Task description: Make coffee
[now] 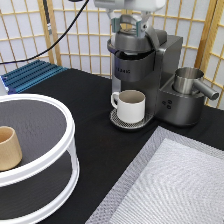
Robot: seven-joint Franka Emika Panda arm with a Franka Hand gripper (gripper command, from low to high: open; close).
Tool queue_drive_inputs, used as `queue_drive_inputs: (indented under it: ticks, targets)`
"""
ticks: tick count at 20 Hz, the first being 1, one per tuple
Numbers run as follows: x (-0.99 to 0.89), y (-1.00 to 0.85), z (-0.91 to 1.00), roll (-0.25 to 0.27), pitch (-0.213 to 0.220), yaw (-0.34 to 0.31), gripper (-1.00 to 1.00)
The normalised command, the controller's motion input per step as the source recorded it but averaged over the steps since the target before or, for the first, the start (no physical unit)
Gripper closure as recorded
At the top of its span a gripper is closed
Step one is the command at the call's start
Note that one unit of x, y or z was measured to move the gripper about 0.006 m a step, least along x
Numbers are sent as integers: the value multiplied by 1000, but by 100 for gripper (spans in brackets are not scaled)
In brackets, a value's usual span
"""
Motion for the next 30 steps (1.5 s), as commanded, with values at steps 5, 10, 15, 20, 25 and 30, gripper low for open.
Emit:
queue_drive_inputs:
  ticks: [5,10,15,20,25,30]
  targets:
    - [-131,-692,724,95,127,-56,-100]
    - [-542,-46,983,29,-1,-74,-100]
    - [-210,888,421,-63,5,-36,-100]
    - [238,823,55,-137,80,-6,-100]
    - [338,246,-51,-157,91,-12,-100]
    - [601,41,150,-132,59,-44,-100]
